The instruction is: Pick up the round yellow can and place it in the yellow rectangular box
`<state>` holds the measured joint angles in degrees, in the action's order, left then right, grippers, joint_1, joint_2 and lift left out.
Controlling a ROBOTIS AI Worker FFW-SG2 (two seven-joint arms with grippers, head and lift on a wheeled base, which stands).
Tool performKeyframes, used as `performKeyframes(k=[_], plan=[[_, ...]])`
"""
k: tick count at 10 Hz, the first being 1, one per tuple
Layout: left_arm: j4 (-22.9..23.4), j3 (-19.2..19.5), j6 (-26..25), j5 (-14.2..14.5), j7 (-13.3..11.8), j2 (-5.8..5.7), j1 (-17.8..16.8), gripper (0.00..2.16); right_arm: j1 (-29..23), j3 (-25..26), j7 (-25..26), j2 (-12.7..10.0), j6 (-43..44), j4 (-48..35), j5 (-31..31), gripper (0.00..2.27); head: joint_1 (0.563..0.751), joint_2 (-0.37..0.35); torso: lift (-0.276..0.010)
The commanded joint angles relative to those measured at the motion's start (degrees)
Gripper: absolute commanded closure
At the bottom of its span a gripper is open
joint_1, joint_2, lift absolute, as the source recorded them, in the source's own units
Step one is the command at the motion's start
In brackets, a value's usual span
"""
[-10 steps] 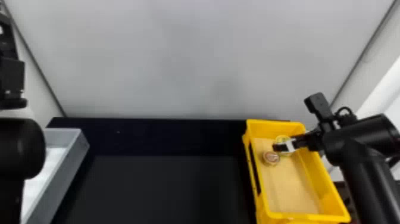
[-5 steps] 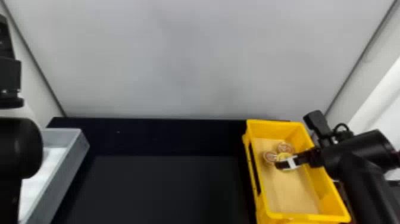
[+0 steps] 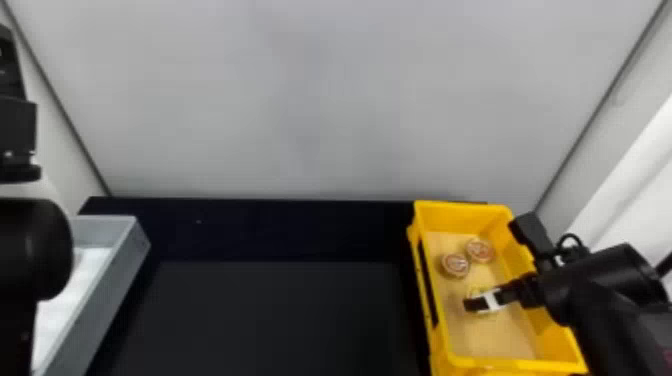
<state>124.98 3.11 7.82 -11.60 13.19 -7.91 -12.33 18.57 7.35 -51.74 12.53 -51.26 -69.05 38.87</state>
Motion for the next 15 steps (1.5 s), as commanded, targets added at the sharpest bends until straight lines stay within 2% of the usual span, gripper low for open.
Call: performKeyframes(k=[1, 4, 6, 8, 9, 12, 13, 14, 15], plan=[[-0.2, -0.2, 0.0, 0.0, 0.0, 0.08, -0.2, 0.05, 0.1, 0.6, 0.4, 0.0, 0.6, 1.9, 0.0, 0.67, 0.694, -0.056, 0.0], [-0.2, -0.3, 0.0, 0.0, 0.0, 0.08, -0.2, 0.05, 0.1, 0.6, 0.3, -0.1, 0.5, 1.9, 0.0, 0.6, 0.694, -0.056, 0.0], [-0.2, -0.2, 0.0, 0.0, 0.1, 0.08, -0.2, 0.05, 0.0, 0.7, 0.1, -0.1, -1.3, 1.8, 0.0, 0.15, 0.694, -0.056, 0.0], [-0.2, -0.2, 0.0, 0.0, 0.1, -0.01, -0.1, 0.05, -0.1, 0.6, -0.3, 0.0, -1.8, 0.8, 0.0, 0.07, 0.694, -0.056, 0.0], [-0.2, 0.0, 0.0, 0.0, 0.1, -0.01, 0.0, 0.05, -0.6, 0.6, -0.8, 0.3, -2.6, -2.9, 0.0, 0.07, 0.694, -0.056, 0.0], [0.0, 0.4, -0.1, 0.0, 0.2, 0.52, 0.3, 0.05, 0.9, -0.1, -1.1, 0.8, -8.5, -28.4, 5.4, 0.08, 0.694, -0.056, 0.0], [0.2, 0.9, -0.1, 0.0, 0.2, 0.96, 0.4, 0.05, 2.7, -0.7, 1.9, 0.7, -8.7, -37.1, 6.9, 0.08, 0.694, -0.056, 0.0], [0.2, 1.6, 0.0, 0.0, 0.2, 1.22, 0.5, 0.05, 4.9, -1.4, 7.3, 1.3, -8.7, -46.2, 6.2, 0.08, 0.694, -0.056, 0.0], [1.1, 2.0, 0.0, -0.3, 0.4, 0.96, 0.8, 0.05, 5.6, -2.7, 21.4, 3.3, -5.8, -57.0, -0.7, 0.09, 0.694, -0.056, 0.0]])
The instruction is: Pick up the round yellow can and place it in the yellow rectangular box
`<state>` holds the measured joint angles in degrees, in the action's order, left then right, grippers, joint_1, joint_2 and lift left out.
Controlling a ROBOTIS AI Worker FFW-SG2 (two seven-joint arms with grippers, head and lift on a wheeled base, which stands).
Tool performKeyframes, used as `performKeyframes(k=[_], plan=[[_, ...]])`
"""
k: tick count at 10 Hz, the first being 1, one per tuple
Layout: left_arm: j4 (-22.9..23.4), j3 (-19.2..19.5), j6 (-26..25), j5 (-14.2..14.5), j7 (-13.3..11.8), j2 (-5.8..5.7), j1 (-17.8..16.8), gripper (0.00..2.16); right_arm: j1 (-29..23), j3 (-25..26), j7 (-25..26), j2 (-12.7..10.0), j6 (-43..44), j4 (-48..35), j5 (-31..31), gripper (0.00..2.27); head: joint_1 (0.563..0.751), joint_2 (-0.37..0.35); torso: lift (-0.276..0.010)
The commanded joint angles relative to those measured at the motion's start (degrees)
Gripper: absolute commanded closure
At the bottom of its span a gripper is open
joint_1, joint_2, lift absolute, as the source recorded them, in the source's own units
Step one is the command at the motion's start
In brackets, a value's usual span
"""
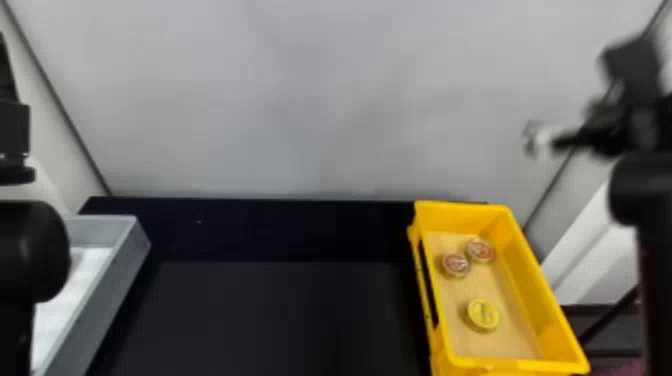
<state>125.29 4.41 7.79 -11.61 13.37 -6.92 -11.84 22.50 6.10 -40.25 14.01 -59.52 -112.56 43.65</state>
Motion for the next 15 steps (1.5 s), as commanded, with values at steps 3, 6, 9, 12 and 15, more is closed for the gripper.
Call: performKeyframes(k=[3, 6, 9, 12, 15], plan=[[1.9, 2.4, -0.8, -0.3, 0.2, -0.03, 1.3, 0.05, -5.0, -4.5, 53.1, 5.0, 29.8, -22.9, -18.7, 0.17, 0.694, -0.056, 0.0], [3.7, 4.9, -1.6, -0.3, 0.3, -0.38, 2.3, 0.05, -2.4, -3.9, 54.5, 5.1, 37.6, -24.2, -18.9, 0.16, 0.694, -0.056, 0.0], [5.9, 7.9, -2.3, -0.7, 0.4, -0.56, 3.3, 0.04, -1.4, -4.5, 56.5, 5.2, 44.9, -24.2, -18.5, 0.16, 0.694, -0.056, 0.0], [7.5, 9.9, -2.7, -1.2, 0.8, -0.64, 4.1, 0.04, -1.6, -4.7, 58.2, 5.1, 49.6, -24.2, -16.3, 0.16, 0.694, -0.056, 0.0], [7.8, 10.1, -2.8, -1.5, 0.8, -0.56, 4.1, 0.04, -1.8, -4.8, 58.8, 5.1, 50.2, -24.2, -16.0, 0.16, 0.694, -0.056, 0.0]])
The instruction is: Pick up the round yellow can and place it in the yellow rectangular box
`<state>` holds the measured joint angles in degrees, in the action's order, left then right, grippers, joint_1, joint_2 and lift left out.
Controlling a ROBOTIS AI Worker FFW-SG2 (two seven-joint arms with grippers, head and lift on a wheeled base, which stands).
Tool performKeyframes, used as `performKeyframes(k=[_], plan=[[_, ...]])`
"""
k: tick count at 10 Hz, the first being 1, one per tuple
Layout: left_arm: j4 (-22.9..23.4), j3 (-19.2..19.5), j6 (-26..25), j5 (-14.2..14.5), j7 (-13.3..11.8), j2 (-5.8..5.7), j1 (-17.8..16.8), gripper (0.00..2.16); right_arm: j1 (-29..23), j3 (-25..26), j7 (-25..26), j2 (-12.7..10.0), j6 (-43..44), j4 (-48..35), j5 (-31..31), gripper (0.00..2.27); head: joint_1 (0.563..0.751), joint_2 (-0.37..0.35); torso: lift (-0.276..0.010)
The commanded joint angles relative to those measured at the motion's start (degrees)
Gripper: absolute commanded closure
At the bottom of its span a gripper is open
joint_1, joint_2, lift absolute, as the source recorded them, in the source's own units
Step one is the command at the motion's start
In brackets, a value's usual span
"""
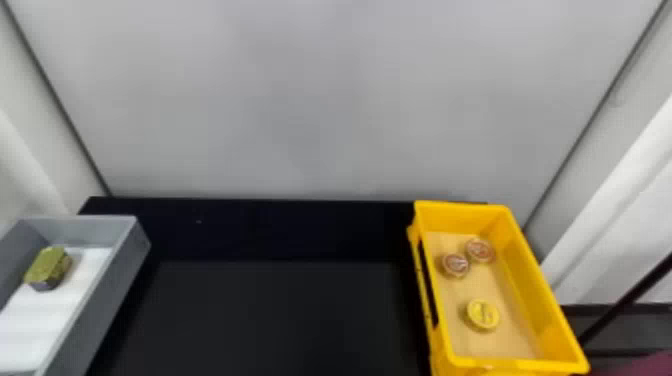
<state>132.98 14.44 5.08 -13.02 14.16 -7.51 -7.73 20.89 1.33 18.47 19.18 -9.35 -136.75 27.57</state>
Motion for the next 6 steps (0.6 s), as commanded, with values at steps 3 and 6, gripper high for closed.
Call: performKeyframes(k=[3, 6], plan=[[0.1, -0.3, -0.1, -0.1, 0.0, 0.03, -0.2, 0.04, -0.1, 0.0, 0.3, -0.1, -0.1, 0.0, 0.0, 0.16, 0.694, -0.056, 0.0], [0.1, -0.3, -0.2, -0.1, 0.0, 0.03, -0.2, 0.04, -0.5, 0.0, 0.7, -0.2, -0.4, 0.0, 0.0, 0.16, 0.694, -0.056, 0.0]])
